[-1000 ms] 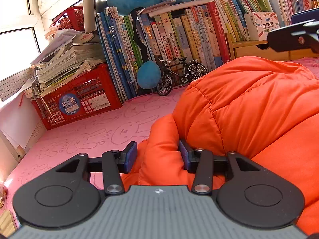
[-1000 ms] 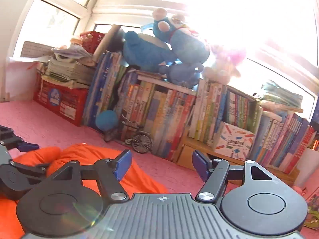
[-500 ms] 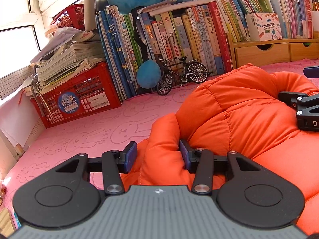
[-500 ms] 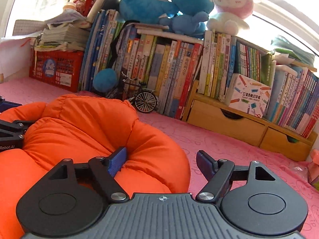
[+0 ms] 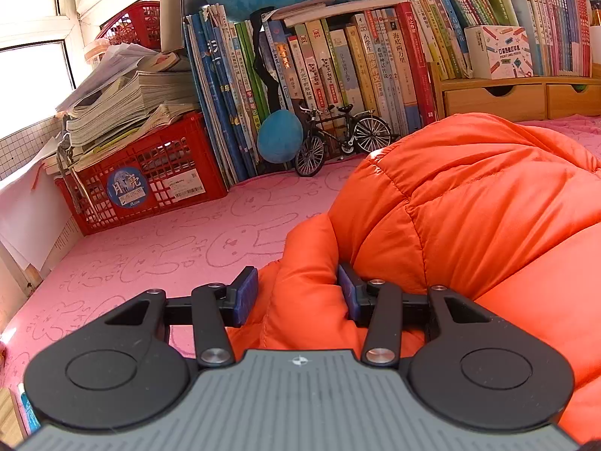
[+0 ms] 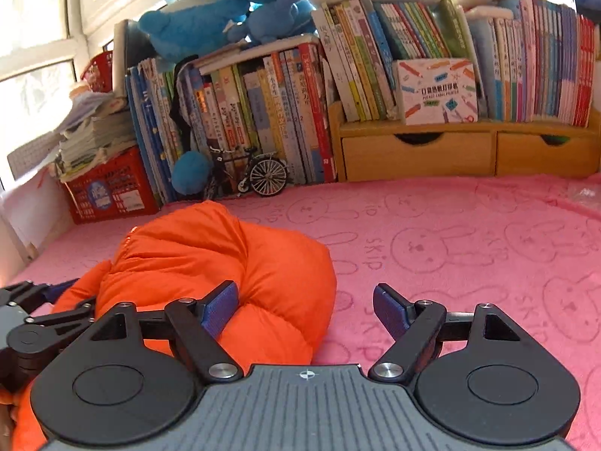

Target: Fold clothes

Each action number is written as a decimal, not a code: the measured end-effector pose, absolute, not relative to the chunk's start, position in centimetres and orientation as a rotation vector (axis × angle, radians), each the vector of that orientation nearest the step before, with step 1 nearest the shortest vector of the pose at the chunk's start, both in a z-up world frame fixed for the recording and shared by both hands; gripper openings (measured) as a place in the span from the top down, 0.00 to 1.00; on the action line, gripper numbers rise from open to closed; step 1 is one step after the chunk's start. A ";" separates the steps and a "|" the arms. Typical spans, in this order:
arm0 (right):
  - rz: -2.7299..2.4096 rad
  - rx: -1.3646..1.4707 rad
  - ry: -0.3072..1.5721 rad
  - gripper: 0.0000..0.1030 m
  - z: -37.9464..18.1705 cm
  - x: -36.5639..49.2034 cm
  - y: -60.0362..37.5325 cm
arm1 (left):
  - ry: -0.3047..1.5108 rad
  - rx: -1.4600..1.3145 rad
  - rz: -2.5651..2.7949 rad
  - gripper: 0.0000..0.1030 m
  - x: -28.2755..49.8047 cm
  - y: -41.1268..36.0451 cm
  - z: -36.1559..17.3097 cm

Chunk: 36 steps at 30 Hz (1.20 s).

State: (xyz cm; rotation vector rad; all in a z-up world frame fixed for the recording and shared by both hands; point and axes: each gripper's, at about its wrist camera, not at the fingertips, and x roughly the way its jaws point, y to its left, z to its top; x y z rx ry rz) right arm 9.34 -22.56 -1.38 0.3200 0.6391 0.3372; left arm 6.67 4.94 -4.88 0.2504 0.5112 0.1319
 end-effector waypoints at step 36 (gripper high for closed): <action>0.679 0.894 0.929 0.56 -5.8 10.7 -16.8 | 0.499 0.172 0.127 0.55 13.2 7.6 -4.7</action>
